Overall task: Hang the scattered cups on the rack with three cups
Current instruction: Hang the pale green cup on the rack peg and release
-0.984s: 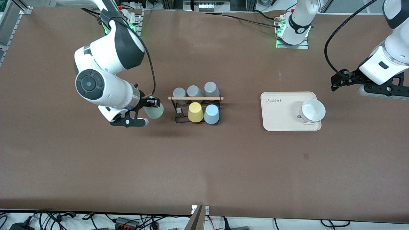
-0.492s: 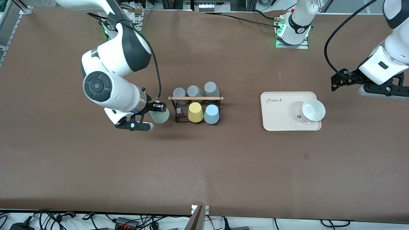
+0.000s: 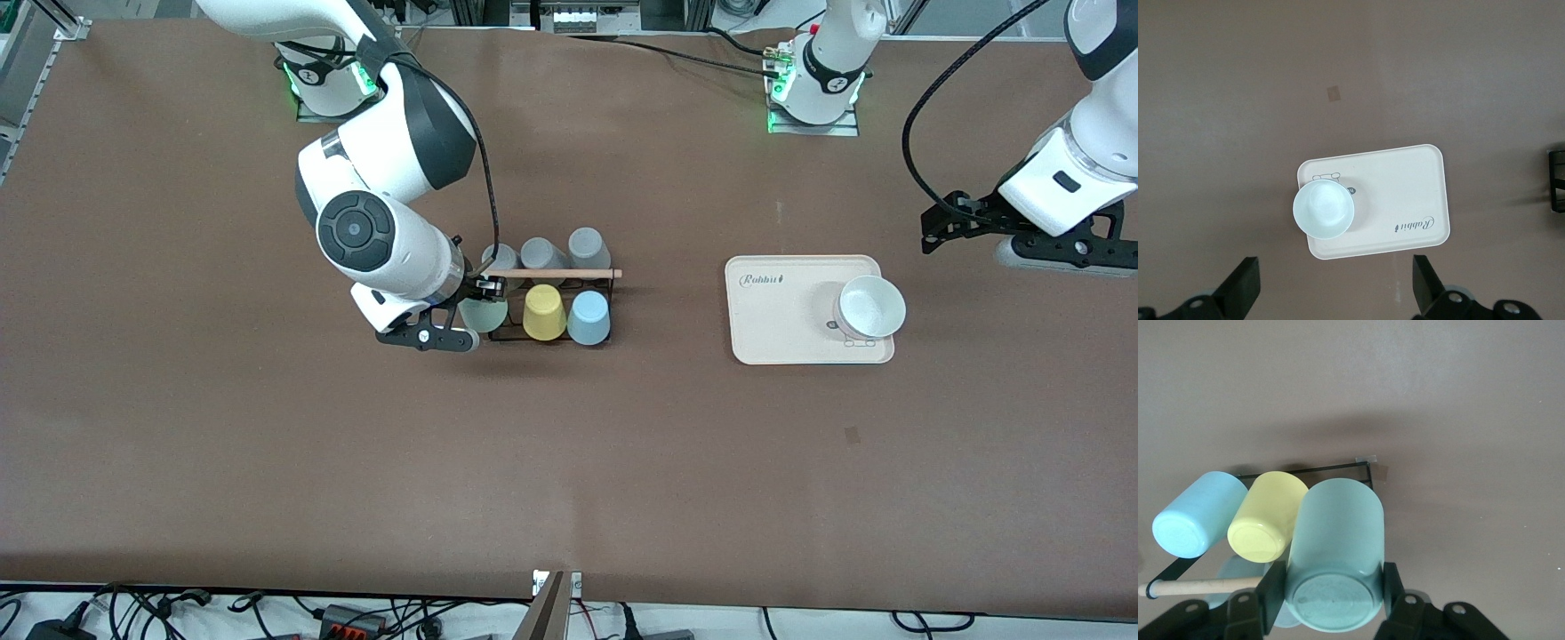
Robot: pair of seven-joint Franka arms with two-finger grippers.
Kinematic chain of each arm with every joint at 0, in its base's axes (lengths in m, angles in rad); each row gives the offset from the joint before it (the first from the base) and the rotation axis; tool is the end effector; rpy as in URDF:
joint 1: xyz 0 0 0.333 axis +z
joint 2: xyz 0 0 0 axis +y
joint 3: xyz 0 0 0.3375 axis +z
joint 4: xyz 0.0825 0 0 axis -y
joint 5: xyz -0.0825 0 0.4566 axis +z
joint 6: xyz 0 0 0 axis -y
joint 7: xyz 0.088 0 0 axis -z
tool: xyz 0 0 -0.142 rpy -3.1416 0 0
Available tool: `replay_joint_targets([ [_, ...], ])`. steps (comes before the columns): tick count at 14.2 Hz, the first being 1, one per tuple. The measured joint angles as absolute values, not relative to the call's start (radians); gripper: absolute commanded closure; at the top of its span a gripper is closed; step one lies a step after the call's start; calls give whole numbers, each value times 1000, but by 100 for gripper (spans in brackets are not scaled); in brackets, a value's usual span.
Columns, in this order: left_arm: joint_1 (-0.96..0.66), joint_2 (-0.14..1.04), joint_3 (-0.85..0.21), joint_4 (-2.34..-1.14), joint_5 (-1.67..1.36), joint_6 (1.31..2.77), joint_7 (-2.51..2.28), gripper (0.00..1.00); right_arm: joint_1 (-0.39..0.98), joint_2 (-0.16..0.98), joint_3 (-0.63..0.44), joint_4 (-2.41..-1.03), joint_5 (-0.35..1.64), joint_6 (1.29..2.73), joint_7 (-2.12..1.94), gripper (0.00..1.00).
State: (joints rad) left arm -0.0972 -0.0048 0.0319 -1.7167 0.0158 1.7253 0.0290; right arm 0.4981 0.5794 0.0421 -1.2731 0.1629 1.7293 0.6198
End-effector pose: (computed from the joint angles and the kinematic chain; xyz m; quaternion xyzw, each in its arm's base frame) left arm 0.6332 -0.0394 0.5476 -0.9988 0.0483 -0.0068 0.0076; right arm 0.6666 0.4163 0.3732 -0.9922 0.0600 0.1010 0.0427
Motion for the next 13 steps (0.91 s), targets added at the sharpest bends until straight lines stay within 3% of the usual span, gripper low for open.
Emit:
replay_joint_targets([
  [10,-97,-5,32,-1717,16,1725,29,0,519,624,40,-1273,163,1733,622,100],
  [13,-97,-5,32,-1717,16,1725,29,0,519,652,40,-1273,163,1797,622,100],
])
